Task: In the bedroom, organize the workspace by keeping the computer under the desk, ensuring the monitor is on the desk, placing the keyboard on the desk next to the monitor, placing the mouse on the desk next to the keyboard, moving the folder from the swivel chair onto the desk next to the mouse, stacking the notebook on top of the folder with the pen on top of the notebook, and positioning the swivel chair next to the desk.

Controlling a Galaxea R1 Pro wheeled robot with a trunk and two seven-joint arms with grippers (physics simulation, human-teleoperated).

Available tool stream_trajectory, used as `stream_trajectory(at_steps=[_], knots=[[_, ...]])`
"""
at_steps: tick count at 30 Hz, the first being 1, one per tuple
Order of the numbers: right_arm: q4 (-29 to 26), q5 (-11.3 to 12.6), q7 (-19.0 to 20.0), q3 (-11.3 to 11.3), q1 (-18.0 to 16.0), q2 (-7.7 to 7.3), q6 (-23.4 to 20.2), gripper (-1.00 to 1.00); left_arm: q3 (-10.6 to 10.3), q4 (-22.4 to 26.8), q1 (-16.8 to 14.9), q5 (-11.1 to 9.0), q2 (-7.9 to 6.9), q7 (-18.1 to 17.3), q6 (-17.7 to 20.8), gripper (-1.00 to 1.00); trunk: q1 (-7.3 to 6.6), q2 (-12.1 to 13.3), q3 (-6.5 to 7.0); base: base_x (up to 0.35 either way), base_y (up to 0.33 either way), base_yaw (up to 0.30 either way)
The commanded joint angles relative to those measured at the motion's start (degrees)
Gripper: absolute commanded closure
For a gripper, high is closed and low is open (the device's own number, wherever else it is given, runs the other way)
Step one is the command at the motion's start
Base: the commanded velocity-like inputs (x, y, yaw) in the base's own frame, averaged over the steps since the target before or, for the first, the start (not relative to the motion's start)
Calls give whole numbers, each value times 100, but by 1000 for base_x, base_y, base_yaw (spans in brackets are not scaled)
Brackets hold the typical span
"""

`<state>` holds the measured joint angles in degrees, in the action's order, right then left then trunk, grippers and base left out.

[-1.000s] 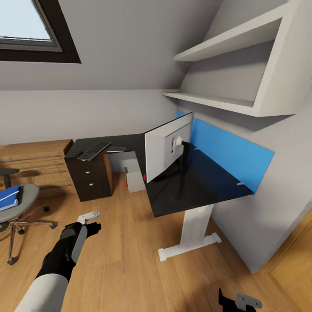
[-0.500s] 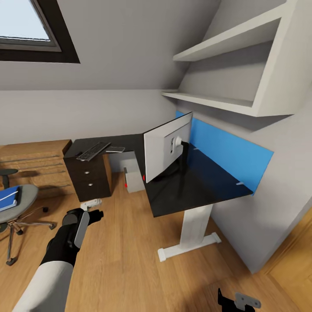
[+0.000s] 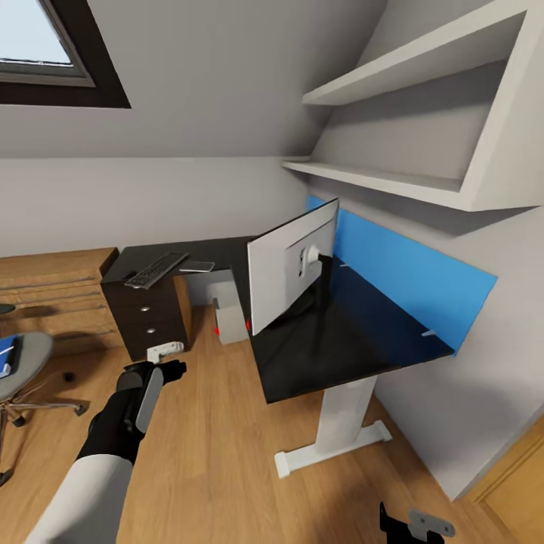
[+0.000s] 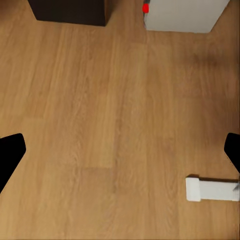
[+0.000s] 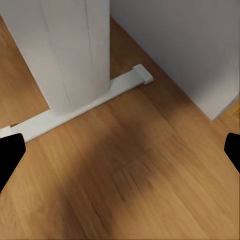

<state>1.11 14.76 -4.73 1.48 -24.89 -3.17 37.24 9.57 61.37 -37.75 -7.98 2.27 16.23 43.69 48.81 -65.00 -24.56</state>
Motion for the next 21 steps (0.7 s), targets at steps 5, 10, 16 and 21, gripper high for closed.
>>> stream_trajectory(at_steps=[5,10,16,21], knots=[[12,1,-14,13,1,-8,21,-100,-78,7,-4,-59,4,44,-41,-100,3,-4,16,202,0,-108],[7,-42,-11,23,244,-28,54,-100,-112,7,-4,-56,2,46,-51,-100,3,-4,25,39,0,-42],[4,-632,-16,27,642,-55,471,-100,-140,7,-4,-55,-8,46,-53,-100,3,-4,28,9,0,-10],[8,-1083,-25,27,1048,-60,1195,-100,-139,7,-4,-55,-14,47,-55,-100,3,-4,28,2,0,-2]])
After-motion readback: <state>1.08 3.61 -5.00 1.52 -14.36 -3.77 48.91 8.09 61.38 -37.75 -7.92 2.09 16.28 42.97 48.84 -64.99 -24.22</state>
